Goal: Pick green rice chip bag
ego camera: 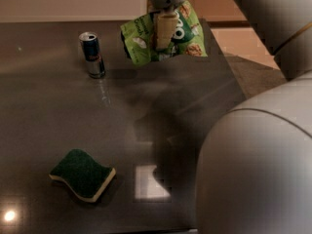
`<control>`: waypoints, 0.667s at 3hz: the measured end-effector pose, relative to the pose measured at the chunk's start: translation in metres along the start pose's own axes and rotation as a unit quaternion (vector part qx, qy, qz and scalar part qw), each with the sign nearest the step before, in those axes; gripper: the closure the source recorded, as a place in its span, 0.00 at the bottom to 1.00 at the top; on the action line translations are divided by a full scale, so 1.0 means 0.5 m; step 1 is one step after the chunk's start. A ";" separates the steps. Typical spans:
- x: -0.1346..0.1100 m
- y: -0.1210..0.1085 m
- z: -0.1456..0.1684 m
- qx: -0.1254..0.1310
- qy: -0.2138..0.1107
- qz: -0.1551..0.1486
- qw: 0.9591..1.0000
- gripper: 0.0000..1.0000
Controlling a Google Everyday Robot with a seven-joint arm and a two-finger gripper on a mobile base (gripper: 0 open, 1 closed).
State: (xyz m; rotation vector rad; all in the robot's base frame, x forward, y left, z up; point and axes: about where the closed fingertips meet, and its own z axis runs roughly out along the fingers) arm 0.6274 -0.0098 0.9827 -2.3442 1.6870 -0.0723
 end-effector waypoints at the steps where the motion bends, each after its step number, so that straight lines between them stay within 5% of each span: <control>1: -0.006 -0.021 0.003 0.019 -0.005 -0.001 1.000 1.00; 2: -0.011 -0.036 0.006 0.032 -0.008 -0.001 0.999 1.00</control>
Offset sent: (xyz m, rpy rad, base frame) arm 0.0078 0.0056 0.0016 0.0190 -0.0300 -0.0007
